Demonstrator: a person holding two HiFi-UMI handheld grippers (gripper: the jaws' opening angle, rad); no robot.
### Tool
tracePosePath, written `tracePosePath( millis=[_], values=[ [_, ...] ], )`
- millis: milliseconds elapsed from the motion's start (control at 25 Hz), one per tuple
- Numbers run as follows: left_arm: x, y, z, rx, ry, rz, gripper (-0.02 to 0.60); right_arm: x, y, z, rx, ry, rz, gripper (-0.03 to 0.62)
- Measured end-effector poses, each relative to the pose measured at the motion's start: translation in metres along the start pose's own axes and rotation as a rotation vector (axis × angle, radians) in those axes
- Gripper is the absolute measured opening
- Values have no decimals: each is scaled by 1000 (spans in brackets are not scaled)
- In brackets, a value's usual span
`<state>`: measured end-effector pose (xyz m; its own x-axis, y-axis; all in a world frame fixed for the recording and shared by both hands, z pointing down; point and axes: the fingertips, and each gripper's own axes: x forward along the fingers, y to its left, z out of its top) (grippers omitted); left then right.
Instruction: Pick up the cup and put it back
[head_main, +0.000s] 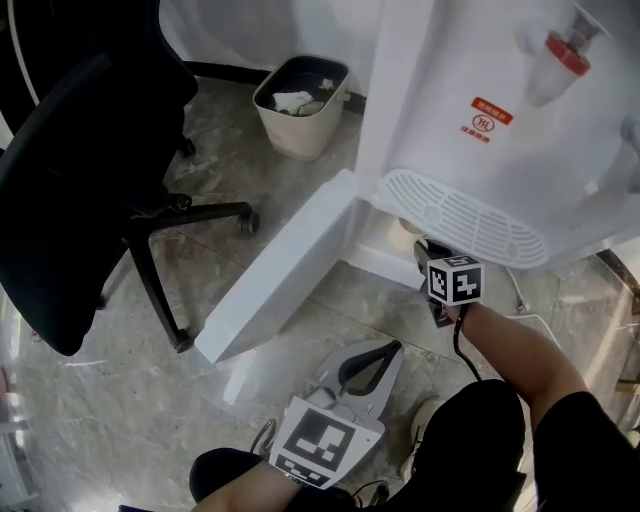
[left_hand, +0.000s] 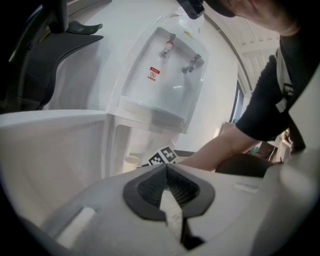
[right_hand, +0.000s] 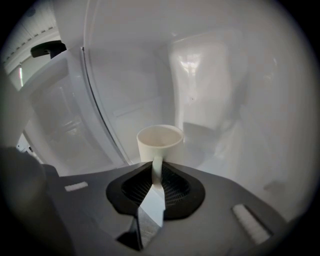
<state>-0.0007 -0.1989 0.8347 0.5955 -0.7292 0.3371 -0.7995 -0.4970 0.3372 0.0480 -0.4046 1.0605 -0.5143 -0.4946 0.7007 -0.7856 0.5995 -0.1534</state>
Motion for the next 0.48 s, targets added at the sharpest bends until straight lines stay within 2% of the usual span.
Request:
tracePosePath(
  millis=[200, 320, 400, 480],
  values=[
    [-7, -3, 2, -68, 4, 38, 3, -43, 31, -5, -134, 1, 106, 51],
    [-21, -20, 20, -159, -36, 52, 3, -87, 54, -2, -139, 16, 166, 51],
    [-33, -33, 29, -167, -53, 57, 2, -119, 71, 3, -131, 31, 193, 51],
    [-49, -42, 28, -189, -42, 95, 3, -155, 89, 12, -134, 46, 211, 51]
  ],
)
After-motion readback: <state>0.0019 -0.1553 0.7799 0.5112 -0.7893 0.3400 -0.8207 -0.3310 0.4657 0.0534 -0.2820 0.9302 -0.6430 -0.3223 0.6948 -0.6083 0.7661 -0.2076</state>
